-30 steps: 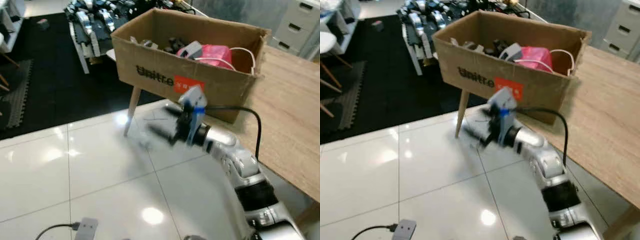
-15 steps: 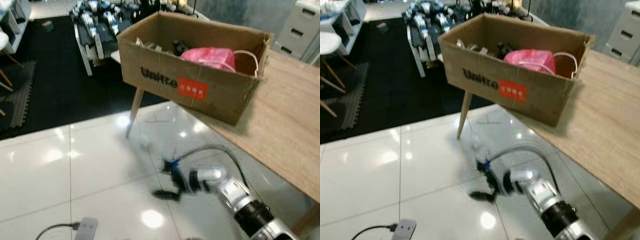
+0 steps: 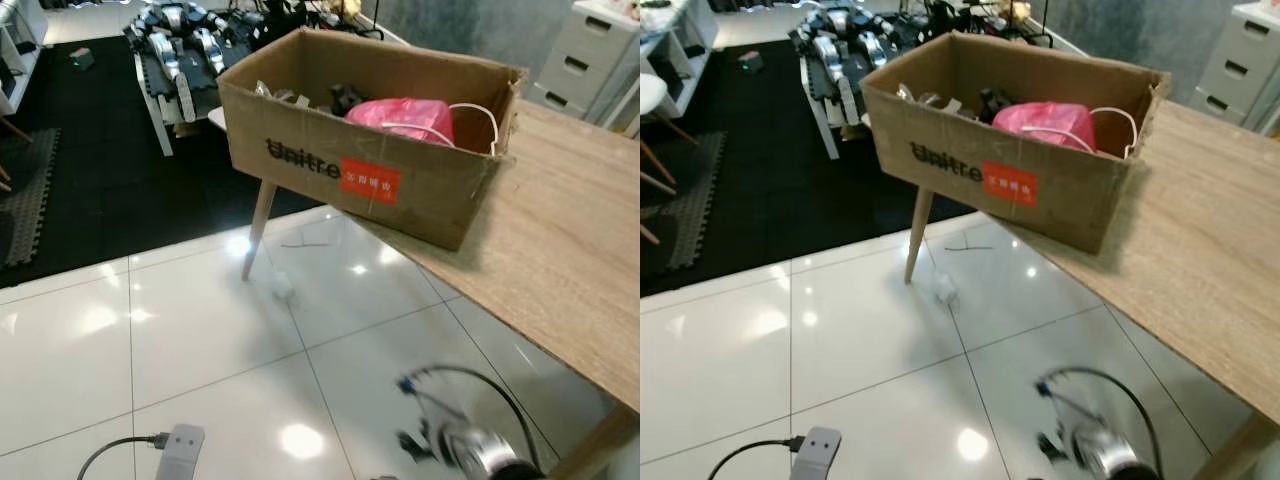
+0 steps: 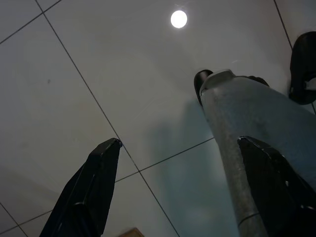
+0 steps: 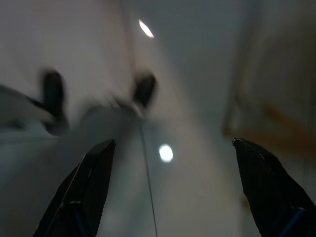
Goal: Picking trash to rubbish bin
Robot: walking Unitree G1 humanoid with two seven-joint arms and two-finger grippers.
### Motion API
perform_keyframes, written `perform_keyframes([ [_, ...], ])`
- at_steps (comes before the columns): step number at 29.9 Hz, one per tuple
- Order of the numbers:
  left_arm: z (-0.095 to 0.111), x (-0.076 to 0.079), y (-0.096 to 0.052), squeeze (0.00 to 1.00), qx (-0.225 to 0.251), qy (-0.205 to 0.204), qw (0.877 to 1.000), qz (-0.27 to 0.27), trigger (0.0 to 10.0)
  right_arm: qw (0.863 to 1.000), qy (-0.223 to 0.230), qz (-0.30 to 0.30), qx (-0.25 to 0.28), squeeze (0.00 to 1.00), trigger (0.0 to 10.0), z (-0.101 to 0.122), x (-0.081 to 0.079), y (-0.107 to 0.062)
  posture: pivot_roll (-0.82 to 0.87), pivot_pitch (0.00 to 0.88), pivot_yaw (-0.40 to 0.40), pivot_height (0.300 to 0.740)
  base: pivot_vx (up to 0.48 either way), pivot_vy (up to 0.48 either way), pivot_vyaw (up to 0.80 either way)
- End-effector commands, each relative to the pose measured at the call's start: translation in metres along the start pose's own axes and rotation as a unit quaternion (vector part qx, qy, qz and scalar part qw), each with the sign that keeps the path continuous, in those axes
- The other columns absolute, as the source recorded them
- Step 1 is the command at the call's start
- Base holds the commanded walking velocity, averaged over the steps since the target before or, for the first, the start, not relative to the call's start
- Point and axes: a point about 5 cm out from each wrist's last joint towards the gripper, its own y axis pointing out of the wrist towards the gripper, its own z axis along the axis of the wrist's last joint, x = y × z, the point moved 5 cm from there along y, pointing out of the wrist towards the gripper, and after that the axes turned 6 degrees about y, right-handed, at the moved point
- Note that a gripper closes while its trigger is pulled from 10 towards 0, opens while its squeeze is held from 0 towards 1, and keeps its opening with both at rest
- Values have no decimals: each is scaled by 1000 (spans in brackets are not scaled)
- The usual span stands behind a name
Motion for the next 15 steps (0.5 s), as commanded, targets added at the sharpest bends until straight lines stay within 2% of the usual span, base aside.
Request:
perform_keyframes([
  [1,-15,13,0,0,-22,-8,1000,-16,10000,999,44,-29,-14,0,10000,-24,11,-2,-12,90,15,740,0,0,0],
  [2,-15,13,0,0,-22,-8,1000,-16,10000,999,44,-29,-14,0,10000,-24,11,-2,-12,90,15,740,0,0,0],
  [4,-16,12,0,0,-23,-10,1000,-14,10000,986,141,-73,-53,0,10000,-71,25,-9,-11,87,22,740,0,0,0],
  [5,-16,12,0,0,-23,-10,1000,-14,10000,986,141,-73,-53,0,10000,-71,25,-9,-11,87,22,740,0,0,0],
  [6,-17,12,-1,0,-25,-9,1000,-14,10000,978,166,-98,-78,0,10000,-95,30,-14,-11,87,22,740,0,0,0],
  [7,-17,12,-1,0,-25,-9,1000,-14,10000,978,166,-98,-78,0,10000,-95,30,-14,-11,87,22,740,0,0,0],
  [8,-18,11,-1,0,-26,-6,1000,-14,10000,973,181,-113,-91,0,10000,-108,31,-18,-8,84,28,740,0,0,0],
  [10,-18,10,-1,0,-27,-2,1000,-13,10000,970,189,-124,-93,0,10000,-114,31,-19,-11,80,39,740,0,0,0],
  [12,-17,6,-1,0,-29,12,999,-14,10000,973,175,-114,-100,0,10000,-116,23,-18,-14,78,49,740,0,0,0],
  [15,-14,3,-1,0,-28,22,999,-13,10000,975,163,-111,-104,0,10000,-115,22,-17,-9,70,47,740,0,0,0],
])
